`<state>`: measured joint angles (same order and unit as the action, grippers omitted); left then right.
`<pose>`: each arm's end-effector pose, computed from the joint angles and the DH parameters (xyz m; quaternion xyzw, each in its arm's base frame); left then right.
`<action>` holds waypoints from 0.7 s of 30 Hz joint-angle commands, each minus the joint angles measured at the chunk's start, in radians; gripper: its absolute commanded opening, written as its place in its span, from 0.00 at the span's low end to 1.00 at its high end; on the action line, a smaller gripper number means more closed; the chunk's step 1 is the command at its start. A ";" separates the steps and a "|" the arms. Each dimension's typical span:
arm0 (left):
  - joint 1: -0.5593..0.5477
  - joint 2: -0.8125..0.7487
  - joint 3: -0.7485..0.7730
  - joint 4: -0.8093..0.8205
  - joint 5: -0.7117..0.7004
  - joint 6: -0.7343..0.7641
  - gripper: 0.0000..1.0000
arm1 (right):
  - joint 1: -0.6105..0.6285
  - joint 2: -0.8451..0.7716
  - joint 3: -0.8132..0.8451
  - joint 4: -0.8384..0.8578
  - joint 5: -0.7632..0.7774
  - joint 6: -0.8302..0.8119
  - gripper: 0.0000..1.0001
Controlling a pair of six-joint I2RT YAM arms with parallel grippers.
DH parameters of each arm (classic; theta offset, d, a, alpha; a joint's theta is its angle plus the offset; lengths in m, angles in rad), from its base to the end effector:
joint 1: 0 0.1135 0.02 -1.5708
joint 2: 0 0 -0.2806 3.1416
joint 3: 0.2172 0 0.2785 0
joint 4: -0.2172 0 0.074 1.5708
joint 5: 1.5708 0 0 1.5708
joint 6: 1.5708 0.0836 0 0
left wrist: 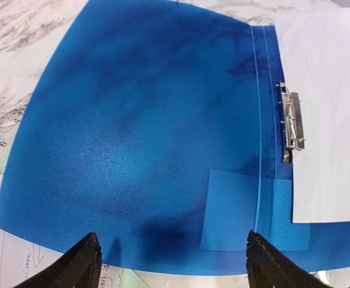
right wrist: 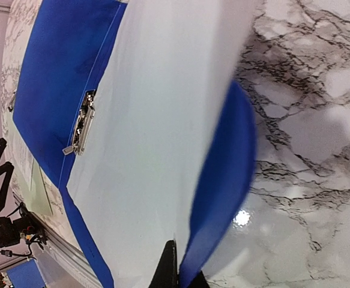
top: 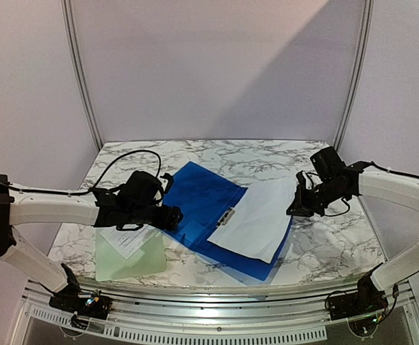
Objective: Put the files into the folder
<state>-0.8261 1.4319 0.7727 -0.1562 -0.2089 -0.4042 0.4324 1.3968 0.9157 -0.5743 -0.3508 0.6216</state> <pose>0.2430 -0.2380 0.1589 0.1560 0.9120 -0.1325 0.3555 0.2744 0.1583 0.1845 0.0457 0.9521 0.2721 0.1320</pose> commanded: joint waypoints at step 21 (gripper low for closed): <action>0.267 0.259 0.223 0.071 0.319 0.063 0.96 | -0.134 0.143 0.279 -0.332 0.257 -0.412 0.00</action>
<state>-0.5911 1.6375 0.9493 -0.1200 -0.0311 -0.3401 0.3042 1.5085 1.1461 -0.8940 -0.1345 0.2729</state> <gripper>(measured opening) 0.962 0.009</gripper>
